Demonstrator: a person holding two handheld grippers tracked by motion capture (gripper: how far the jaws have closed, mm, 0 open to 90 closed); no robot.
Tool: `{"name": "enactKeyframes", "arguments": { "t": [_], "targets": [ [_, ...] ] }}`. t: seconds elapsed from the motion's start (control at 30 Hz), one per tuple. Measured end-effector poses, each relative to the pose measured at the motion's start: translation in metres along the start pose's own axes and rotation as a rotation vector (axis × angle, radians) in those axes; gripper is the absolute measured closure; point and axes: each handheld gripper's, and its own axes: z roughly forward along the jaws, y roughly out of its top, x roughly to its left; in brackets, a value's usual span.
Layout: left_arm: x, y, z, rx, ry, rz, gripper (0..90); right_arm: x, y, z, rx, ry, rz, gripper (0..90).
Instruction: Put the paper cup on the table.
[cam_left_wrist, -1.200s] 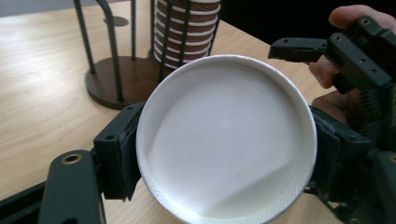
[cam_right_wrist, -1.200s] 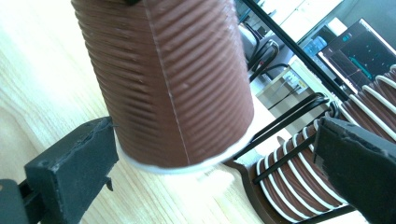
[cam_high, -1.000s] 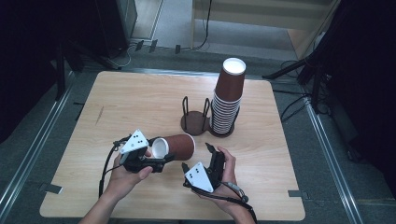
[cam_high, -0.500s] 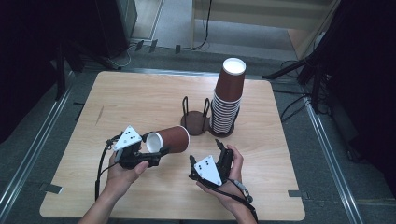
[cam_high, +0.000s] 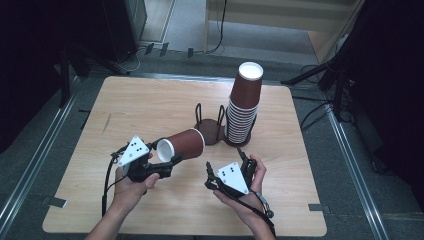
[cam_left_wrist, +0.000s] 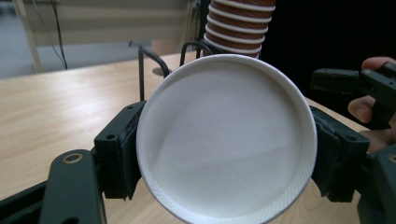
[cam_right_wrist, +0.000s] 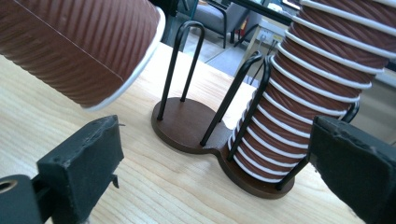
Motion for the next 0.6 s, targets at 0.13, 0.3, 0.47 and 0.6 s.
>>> {"name": "enactKeyframes", "arguments": {
  "t": [0.13, 0.3, 0.47, 0.6],
  "targets": [
    [-0.001, 0.0, -0.001, -0.043, 0.003, 0.01, 24.5, -0.002, 0.001, 0.0, 0.004, 0.003, 0.049, 7.6],
    [0.0, 0.001, 0.001, -0.072, -0.011, 0.002, 24.4, -0.002, 0.005, -0.002, 0.04, 0.05, 0.171, 12.0],
    [-0.002, 0.001, 0.005, -0.116, 0.005, 0.0, 24.4, -0.006, 0.014, -0.007, 0.066, 0.07, 0.306, 0.0],
    [-0.005, 0.001, 0.01, -0.137, -0.019, -0.003, 24.4, -0.016, 0.02, -0.012, 0.055, 0.084, 0.47, 0.0]
  ]
}}
